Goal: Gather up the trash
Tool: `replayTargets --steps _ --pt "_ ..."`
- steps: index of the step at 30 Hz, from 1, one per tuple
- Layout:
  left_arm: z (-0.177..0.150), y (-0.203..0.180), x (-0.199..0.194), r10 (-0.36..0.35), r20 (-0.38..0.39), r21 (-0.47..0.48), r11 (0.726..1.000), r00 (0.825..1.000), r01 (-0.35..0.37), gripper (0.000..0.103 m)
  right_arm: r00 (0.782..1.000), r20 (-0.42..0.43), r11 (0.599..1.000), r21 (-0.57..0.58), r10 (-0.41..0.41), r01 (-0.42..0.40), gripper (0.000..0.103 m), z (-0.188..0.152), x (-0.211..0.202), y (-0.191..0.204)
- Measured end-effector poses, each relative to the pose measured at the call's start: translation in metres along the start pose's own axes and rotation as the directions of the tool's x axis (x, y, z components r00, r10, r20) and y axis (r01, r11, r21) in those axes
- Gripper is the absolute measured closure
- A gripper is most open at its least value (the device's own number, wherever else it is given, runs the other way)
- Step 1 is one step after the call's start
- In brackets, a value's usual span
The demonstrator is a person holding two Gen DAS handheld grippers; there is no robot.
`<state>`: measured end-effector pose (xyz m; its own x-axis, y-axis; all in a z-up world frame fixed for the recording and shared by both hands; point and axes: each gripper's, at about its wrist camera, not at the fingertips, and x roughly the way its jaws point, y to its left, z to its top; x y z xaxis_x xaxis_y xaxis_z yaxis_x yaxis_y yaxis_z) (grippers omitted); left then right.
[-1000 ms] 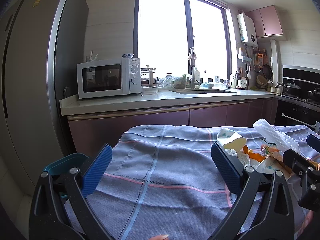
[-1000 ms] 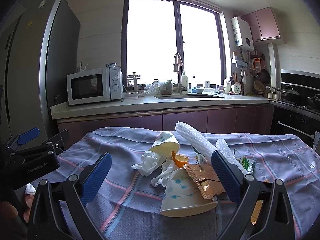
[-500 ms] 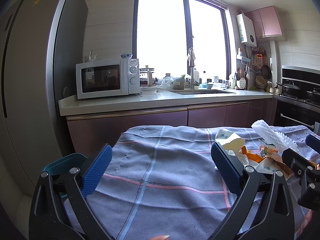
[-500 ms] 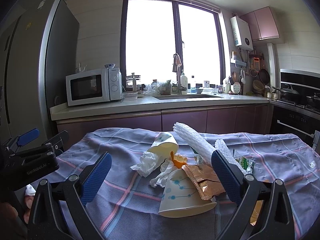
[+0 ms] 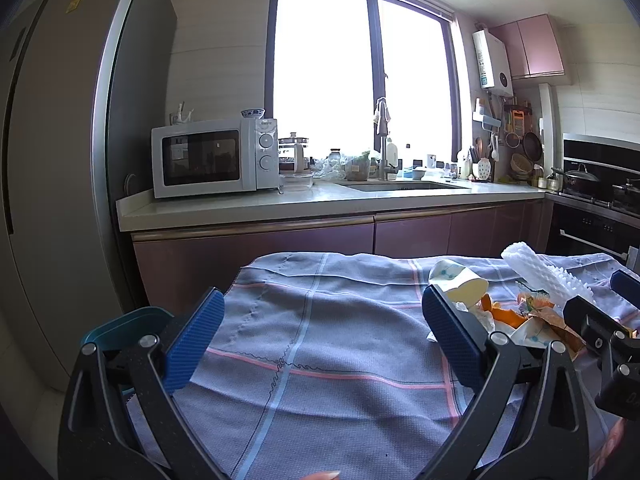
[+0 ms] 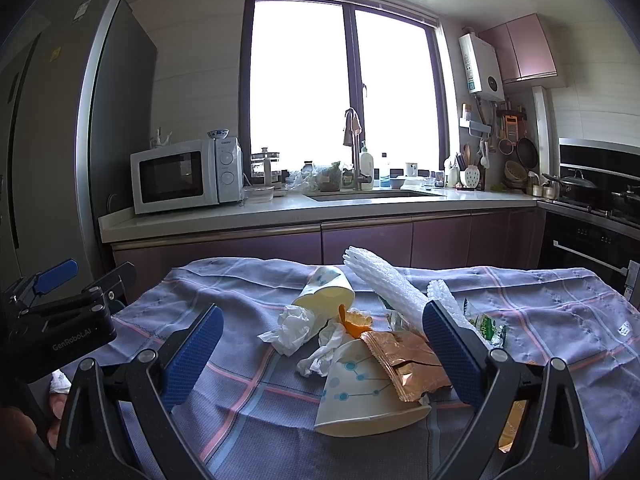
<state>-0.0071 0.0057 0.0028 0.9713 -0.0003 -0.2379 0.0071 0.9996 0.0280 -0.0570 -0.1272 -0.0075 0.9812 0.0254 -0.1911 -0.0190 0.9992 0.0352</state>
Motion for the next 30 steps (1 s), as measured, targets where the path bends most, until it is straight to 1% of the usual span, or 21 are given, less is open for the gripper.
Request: replayTargets --steps 16,24,30 --pt "-0.002 -0.003 -0.001 -0.013 -0.001 0.001 1.0 1.0 0.013 0.006 1.0 -0.002 1.0 0.007 -0.006 0.006 0.007 -0.001 0.004 -0.003" --pt "-0.005 -0.01 0.002 -0.052 -0.015 0.011 0.999 0.999 0.053 0.006 1.0 -0.007 1.0 0.018 -0.013 0.013 0.007 -0.004 0.007 -0.01" --pt "-0.008 -0.019 0.007 -0.095 -0.044 0.028 0.995 0.994 0.097 0.006 0.999 -0.02 0.999 0.023 -0.031 0.032 0.007 -0.008 0.01 -0.021"
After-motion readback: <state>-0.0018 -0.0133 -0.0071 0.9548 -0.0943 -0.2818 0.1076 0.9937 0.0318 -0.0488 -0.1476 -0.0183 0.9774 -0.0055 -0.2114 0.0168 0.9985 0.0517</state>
